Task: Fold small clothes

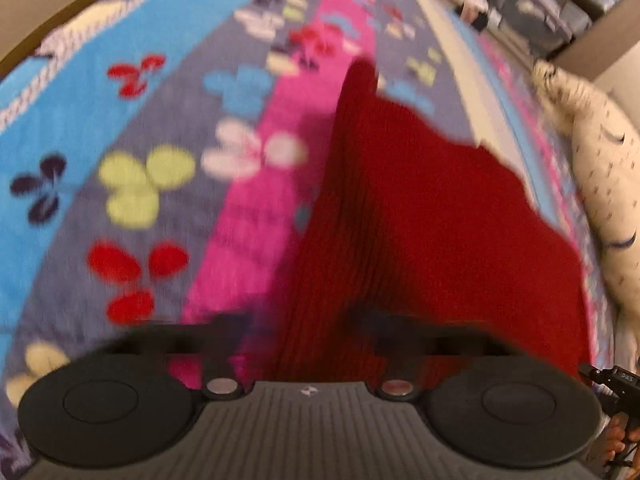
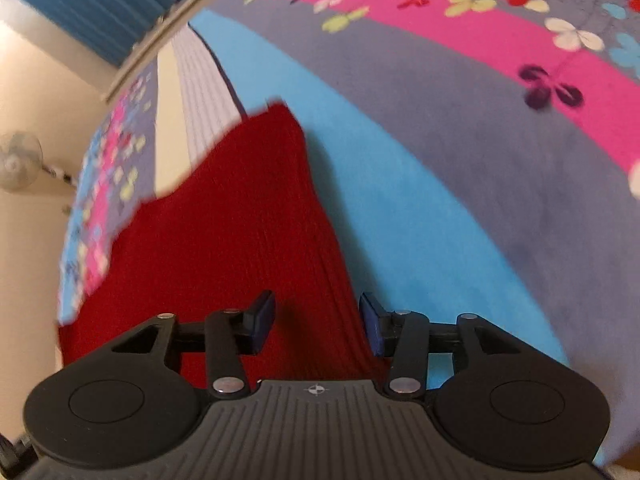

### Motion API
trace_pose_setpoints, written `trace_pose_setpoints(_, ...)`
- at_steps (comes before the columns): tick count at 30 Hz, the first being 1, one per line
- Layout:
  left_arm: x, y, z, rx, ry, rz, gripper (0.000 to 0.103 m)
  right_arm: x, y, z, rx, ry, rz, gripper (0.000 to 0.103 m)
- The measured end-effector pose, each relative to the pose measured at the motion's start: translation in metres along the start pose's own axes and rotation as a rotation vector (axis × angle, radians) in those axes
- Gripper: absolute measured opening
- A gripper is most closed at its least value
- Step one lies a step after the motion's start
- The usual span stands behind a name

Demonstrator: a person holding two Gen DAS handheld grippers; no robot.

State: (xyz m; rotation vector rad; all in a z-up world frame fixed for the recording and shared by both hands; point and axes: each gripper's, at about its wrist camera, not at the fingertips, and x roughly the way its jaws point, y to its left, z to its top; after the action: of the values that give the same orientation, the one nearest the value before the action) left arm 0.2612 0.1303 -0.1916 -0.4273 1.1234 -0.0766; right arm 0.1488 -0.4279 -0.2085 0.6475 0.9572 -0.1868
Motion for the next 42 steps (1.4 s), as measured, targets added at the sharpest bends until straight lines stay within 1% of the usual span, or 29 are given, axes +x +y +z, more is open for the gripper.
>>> trace_pose_setpoints(1, -0.008, 0.002, -0.008, -0.016, -0.02, 0.012, 0.015, -0.001, 0.002, -0.004, -0.033, -0.017, -0.014, 0.017)
trace_pose_setpoints(3, -0.023, 0.004, -0.017, -0.006, -0.067, 0.043, 0.015, -0.005, 0.004, -0.004, -0.016, -0.046, -0.012, 0.015)
trace_pose_setpoints(4, -0.024, 0.008, -0.021, -0.012, -0.066, 0.055, 0.015, -0.004, 0.004, -0.003, -0.009, -0.05, -0.021, 0.015)
trace_pose_setpoints(6, -0.015, 0.018, -0.026, -0.023, -0.026, 0.063, 0.016, 0.005, 0.003, -0.001, -0.003, -0.036, -0.053, 0.015)
trace_pose_setpoints(9, -0.013, 0.024, -0.02, -0.057, -0.012, 0.042, 0.017, 0.017, 0.001, -0.001, 0.012, -0.006, -0.075, 0.018)
trace_pose_setpoints(10, -0.013, 0.024, -0.015, -0.064, -0.008, 0.038, 0.02, 0.015, 0.002, 0.001, 0.019, -0.005, -0.071, 0.019)
trace_pose_setpoints(11, -0.015, 0.023, -0.011, -0.07, -0.009, 0.039, 0.027, 0.011, 0.002, 0.003, 0.029, -0.006, -0.068, 0.025)
trace_pose_setpoints(12, -0.02, 0.021, -0.007, -0.068, -0.022, 0.044, 0.031, 0.006, 0.002, 0.006, 0.034, -0.016, -0.063, 0.03)
trace_pose_setpoints(13, -0.024, 0.016, -0.003, -0.046, -0.052, 0.05, 0.034, 0.0, 0.003, 0.009, 0.023, -0.035, -0.064, 0.032)
trace_pose_setpoints(15, -0.037, 0.006, 0.01, -0.011, -0.119, 0.058, 0.053, -0.012, 0.008, 0.016, -0.035, -0.103, -0.068, 0.036)
trace_pose_setpoints(16, -0.042, 0.001, 0.016, -0.008, -0.144, 0.046, 0.055, -0.016, 0.013, 0.023, -0.068, -0.133, -0.063, 0.035)
trace_pose_setpoints(17, -0.043, -0.005, 0.026, 0.0, -0.165, 0.029, 0.056, -0.016, 0.018, 0.03, -0.096, -0.146, -0.052, 0.035)
trace_pose_setpoints(18, -0.042, -0.013, 0.036, 0.016, -0.182, 0.017, 0.056, -0.013, 0.025, 0.038, -0.124, -0.153, -0.044, 0.029)
trace_pose_setpoints(19, -0.038, -0.021, 0.045, 0.037, -0.193, 0.017, 0.056, -0.008, 0.032, 0.047, -0.15, -0.157, -0.035, 0.025)
trace_pose_setpoints(20, -0.031, -0.029, 0.054, 0.057, -0.197, 0.035, 0.056, -0.001, 0.041, 0.056, -0.179, -0.161, -0.028, 0.018)
trace_pose_setpoints(22, -0.01, -0.042, 0.071, 0.083, -0.18, 0.062, 0.056, 0.016, 0.061, 0.072, -0.229, -0.178, -0.022, 0.017)
trace_pose_setpoints(25, 0.031, -0.048, 0.1, 0.095, -0.136, 0.153, 0.056, 0.05, 0.085, 0.093, -0.273, -0.174, -0.037, 0.017)
trace_pose_setpoints(27, 0.055, -0.045, 0.117, 0.083, -0.11, 0.202, 0.056, 0.082, 0.095, 0.105, -0.279, -0.132, -0.085, 0.017)
trace_pose_setpoints(28, 0.062, -0.043, 0.122, 0.081, -0.101, 0.218, 0.057, 0.096, 0.097, 0.11, -0.282, -0.123, -0.138, 0.017)
trace_pose_setpoints(29, 0.068, -0.042, 0.127, 0.083, -0.097, 0.235, 0.061, 0.105, 0.096, 0.114, -0.278, -0.128, -0.165, 0.017)
trace_pose_setpoints(30, 0.073, -0.041, 0.133, 0.095, -0.1, 0.257, 0.068, 0.11, 0.095, 0.117, -0.268, -0.136, -0.177, 0.017)
trace_pose_setpoints(31, 0.077, -0.039, 0.137, 0.106, -0.107, 0.279, 0.071, 0.114, 0.095, 0.121, -0.258, -0.139, -0.18, 0.017)
trace_pose_setpoints(32, 0.079, -0.039, 0.142, 0.118, -0.111, 0.301, 0.079, 0.115, 0.095, 0.125, -0.25, -0.14, -0.181, 0.017)
trace_pose_setpoints(33, 0.079, -0.039, 0.145, 0.127, -0.117, 0.33, 0.087, 0.114, 0.097, 0.128, -0.246, -0.137, -0.182, 0.02)
trace_pose_setpoints(35, 0.071, -0.038, 0.147, 0.127, -0.122, 0.35, 0.09, 0.108, 0.097, 0.131, -0.234, -0.149, -0.191, 0.027)
trace_pose_setpoints(37, 0.055, -0.04, 0.143, 0.114, -0.111, 0.344, 0.091, 0.087, 0.095, 0.128, -0.19, -0.19, -0.185, 0.04)
trace_pose_setpoints(38, 0.043, -0.043, 0.137, 0.11, -0.095, 0.335, 0.093, 0.07, 0.092, 0.12, -0.169, -0.213, -0.161, 0.05)
trace_pose_setpoints(40, 0.016, -0.052, 0.114, 0.123, -0.073, 0.31, 0.094, 0.03, 0.088, 0.096, -0.156, -0.232, -0.061, 0.052)
trace_pose_setpoints(42, -0.015, -0.064, 0.081, 0.157, -0.079, 0.292, 0.101, -0.012, 0.09, 0.057, -0.185, -0.226, 0.002, 0.066)
